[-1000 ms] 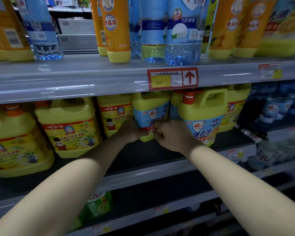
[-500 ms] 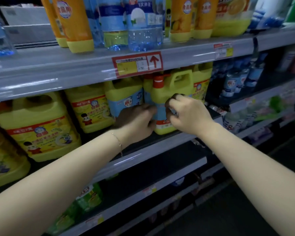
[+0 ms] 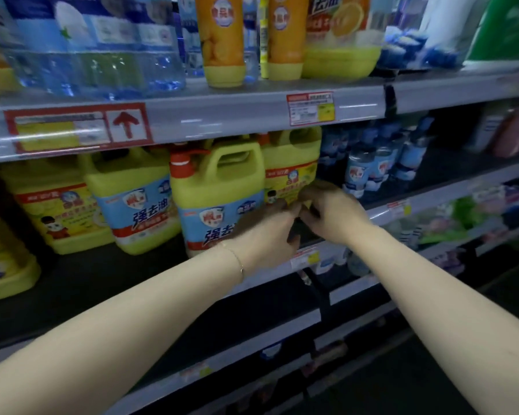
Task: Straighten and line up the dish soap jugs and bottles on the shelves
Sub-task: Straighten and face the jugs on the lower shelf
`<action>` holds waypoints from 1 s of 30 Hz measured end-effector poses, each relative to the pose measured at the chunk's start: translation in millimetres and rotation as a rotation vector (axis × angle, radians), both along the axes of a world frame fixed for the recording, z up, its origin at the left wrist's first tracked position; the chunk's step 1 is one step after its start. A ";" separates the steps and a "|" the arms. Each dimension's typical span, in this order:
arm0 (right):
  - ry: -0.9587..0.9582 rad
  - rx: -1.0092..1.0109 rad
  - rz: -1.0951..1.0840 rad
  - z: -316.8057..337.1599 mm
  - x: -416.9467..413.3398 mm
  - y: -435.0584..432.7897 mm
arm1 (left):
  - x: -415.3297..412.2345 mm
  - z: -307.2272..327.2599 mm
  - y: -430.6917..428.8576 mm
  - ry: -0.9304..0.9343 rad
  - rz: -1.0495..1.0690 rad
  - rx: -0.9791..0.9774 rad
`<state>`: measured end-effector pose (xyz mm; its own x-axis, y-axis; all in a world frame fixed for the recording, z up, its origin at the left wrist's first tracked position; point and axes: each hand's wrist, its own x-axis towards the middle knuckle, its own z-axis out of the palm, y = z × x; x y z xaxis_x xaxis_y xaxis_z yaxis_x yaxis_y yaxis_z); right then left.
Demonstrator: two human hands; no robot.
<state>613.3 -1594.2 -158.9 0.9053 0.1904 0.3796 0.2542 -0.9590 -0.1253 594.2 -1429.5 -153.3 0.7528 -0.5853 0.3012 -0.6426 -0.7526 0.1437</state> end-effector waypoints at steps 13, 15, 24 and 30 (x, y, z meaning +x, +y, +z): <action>-0.170 0.309 0.061 24.1 103.9 6.9 | 41.0 -13.6 -20.1 -0.005 0.150 -0.049; -0.015 0.428 0.074 33.7 113.3 14.8 | 40.4 -13.8 -17.5 -0.007 0.150 -0.043; -0.124 0.204 0.068 26.4 95.5 -5.6 | 38.9 -24.3 -1.4 -0.034 0.063 -0.249; -0.242 0.164 0.036 -3.7 60.0 -15.7 | 23.9 -31.8 7.8 -0.053 0.084 -0.418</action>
